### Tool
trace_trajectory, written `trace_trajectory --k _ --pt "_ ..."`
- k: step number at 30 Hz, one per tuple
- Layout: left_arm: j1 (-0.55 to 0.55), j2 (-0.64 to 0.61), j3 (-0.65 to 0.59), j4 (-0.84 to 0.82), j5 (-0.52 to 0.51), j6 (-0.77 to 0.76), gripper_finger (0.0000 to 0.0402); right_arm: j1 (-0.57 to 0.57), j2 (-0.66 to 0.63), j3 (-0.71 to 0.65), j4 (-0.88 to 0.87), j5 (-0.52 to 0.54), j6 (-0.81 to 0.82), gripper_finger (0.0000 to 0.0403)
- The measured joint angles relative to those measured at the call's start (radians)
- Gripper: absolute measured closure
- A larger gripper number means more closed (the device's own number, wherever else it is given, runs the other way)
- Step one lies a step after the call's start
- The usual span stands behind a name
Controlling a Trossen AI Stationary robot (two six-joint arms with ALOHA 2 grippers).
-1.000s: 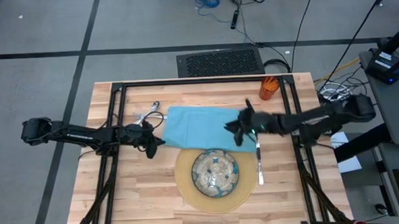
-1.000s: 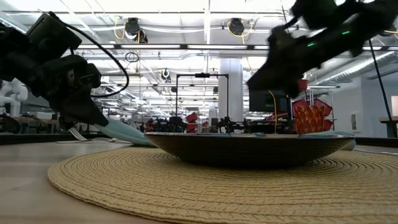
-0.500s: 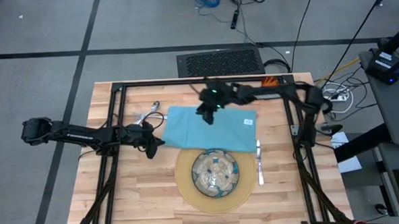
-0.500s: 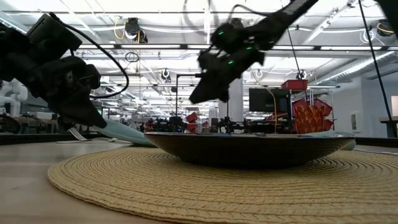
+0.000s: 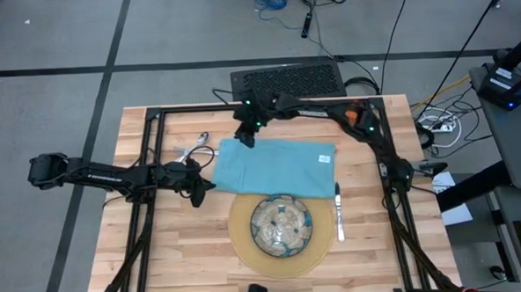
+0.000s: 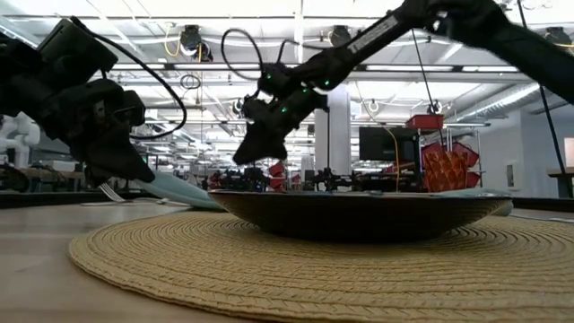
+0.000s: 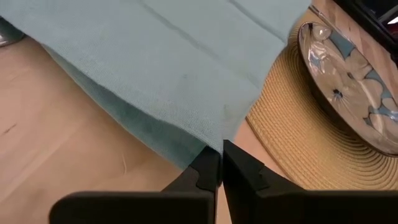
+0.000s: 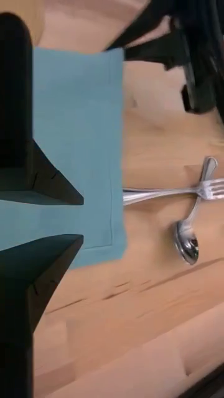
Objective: Set table place
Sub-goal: Fold the blue napkin
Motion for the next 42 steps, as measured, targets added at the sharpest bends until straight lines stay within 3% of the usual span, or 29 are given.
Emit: trace_trajectory --k 4,13,22,28,32,42 --pt "0.000 0.000 0.000 -0.003 0.001 -0.001 0.0402 -0.025 0.096 0.135 -0.066 -0.057 0.039 0.0325" --pt "0.000 0.000 0.000 -0.004 0.019 -0.019 0.0402 -0.041 0.232 0.407 -0.295 -0.055 0.056 0.0325" --pt "-0.019 0.000 0.000 0.010 0.044 -0.025 0.0402 -0.007 0.234 0.418 -0.442 -0.065 0.107 0.0325" --pt "-0.033 0.000 0.000 0.140 0.019 -0.027 0.0402 0.012 0.219 0.417 -0.553 -0.058 0.050 0.0325" --pt "-0.043 0.013 0.025 0.125 0.003 -0.025 0.0402 0.023 0.183 0.417 -0.573 -0.057 0.009 0.0325" --pt "-0.055 0.160 0.143 0.113 -0.054 0.062 0.0402 0.076 0.110 0.417 -0.697 -0.013 -0.092 0.0325"
